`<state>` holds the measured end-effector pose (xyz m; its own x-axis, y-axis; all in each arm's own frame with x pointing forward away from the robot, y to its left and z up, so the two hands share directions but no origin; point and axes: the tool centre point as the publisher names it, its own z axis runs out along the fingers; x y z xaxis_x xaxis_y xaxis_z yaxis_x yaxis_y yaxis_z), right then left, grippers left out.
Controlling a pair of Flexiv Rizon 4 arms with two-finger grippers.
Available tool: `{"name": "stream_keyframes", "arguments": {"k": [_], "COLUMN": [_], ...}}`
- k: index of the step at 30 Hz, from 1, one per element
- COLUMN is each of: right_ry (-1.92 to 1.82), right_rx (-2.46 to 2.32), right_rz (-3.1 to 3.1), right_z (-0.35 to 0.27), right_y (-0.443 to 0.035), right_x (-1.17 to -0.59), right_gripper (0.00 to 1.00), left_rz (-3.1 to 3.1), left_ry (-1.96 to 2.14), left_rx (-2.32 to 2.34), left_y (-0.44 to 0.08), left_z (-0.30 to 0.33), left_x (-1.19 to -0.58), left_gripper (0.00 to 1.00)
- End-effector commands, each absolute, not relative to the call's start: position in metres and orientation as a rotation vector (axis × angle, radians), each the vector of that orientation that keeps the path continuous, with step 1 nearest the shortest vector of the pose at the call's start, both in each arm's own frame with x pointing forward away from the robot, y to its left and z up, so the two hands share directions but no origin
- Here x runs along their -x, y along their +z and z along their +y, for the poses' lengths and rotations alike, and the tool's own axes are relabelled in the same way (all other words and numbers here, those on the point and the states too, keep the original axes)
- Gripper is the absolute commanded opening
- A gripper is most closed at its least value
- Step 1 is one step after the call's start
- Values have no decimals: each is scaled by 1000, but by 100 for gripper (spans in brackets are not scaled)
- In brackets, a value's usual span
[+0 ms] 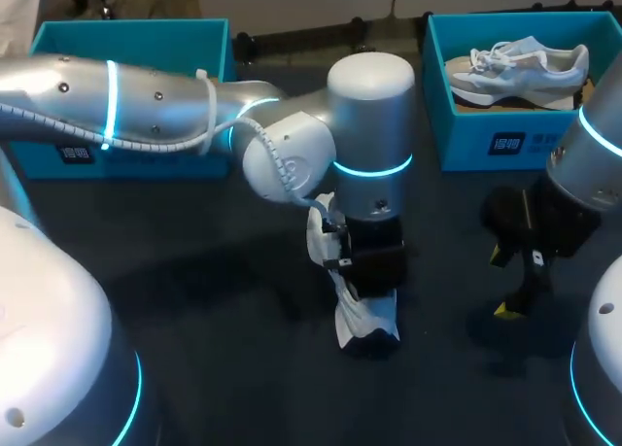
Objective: Take the shoe out of the shoebox, open the shoe tongue, remove and reinsert the insole, then place the shoe into the shoebox
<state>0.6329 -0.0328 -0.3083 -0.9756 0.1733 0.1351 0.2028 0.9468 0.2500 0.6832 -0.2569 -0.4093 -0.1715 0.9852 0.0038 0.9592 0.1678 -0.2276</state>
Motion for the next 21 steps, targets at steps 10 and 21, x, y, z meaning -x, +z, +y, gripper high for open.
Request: {"name": "stream_keyframes", "arguments": {"k": [10, 21], "right_ry": [-400, -400], "right_rx": [290, 290], "right_rz": [-2990, -2990], "right_z": [-32, -32], "right_y": [-310, -310], "right_x": [-633, -633], "right_gripper": [100, 100], "left_rz": [-2366, -2361], "left_ry": [225, 468], "left_rx": [1968, 2020], "left_y": [-378, -351], "left_z": [-225, -255], "left_x": [-703, -683], "left_gripper": [0, 0]}}
